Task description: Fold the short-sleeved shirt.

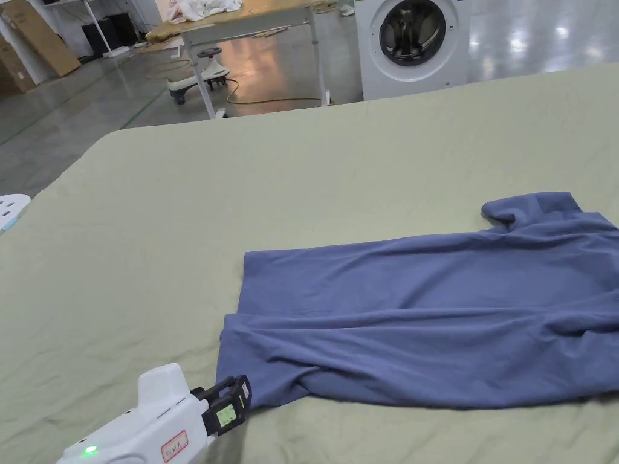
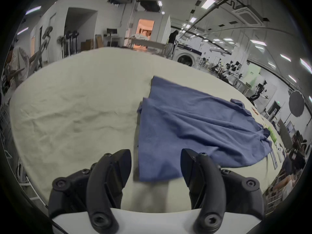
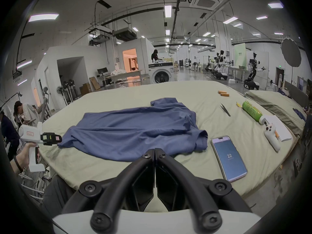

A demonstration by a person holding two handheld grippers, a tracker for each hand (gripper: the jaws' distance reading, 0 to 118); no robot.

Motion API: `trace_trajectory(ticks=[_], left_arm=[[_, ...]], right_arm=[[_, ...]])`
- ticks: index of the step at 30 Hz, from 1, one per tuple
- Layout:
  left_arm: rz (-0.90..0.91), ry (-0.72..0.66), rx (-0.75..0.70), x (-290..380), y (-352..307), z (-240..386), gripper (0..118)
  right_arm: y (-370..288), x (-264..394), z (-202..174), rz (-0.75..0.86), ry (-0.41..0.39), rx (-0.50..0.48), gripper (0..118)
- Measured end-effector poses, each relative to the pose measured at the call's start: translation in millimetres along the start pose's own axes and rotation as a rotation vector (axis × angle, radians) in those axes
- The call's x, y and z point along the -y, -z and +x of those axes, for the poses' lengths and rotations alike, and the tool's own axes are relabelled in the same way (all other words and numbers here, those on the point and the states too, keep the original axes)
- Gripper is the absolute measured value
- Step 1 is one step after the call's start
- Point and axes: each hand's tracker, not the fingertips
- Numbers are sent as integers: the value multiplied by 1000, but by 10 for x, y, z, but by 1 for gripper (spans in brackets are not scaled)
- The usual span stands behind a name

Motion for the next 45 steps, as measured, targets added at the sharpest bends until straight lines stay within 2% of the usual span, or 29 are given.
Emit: trace_trajectory(ticks=[2,5,7,9,10,12,13,14,18,19,20,21,23,24,25,28,31,40,43,44,45], left_arm=[[-57,-9,0,-29,179,-13,58],[-78,57,-87,-24,302,45,27],[-83,85,-77,-47,299,75,13],[-103,114,-64,-13,277,135,7],[-113,157,-82,4,296,177,6],[-124,239,-109,36,352,249,6],[-129,268,-123,81,328,329,6],[-128,272,-124,88,336,351,6],[-128,263,-114,89,289,352,6],[-127,249,-107,81,282,337,6],[-128,240,-101,78,268,327,6],[-127,242,-99,82,259,332,6],[-127,292,-101,107,246,374,6],[-132,311,-100,100,238,387,5],[-136,312,-95,60,263,321,3],[-53,244,-38,-47,39,185,0],[29,239,-64,-149,-252,55,0],[-29,279,-74,201,-970,-86,0],[-56,290,-71,443,-1056,-112,0],[-60,325,-55,527,-1065,-123,0],[-57,338,-66,581,-1054,-125,12]], right_arm=[[0,16,46,-21,9,8,0],[-2,16,66,-39,7,44,0],[22,0,103,-51,14,66,0],[144,-38,165,-70,32,96,0],[256,-69,218,-93,61,119,4],[551,-91,418,-153,104,111,58],[711,-114,481,-150,115,119,76],[885,-135,555,-161,130,123,77],[1498,-162,763,-242,193,195,74],[1633,-143,804,-282,183,221,64],[1739,-117,816,-300,167,226,37],[1785,-78,828,-304,176,188,33],[1747,-59,801,-281,193,197,23],[1711,-89,806,-277,194,179,13],[1687,-107,810,-274,221,157,10],[1518,-162,746,-244,204,207,10],[1299,-170,654,-227,169,219,9],[331,217,505,-216,196,188,9],[154,368,423,-229,162,199,9],[126,393,410,-233,149,202,13],[115,416,409,-232,138,197,25]])
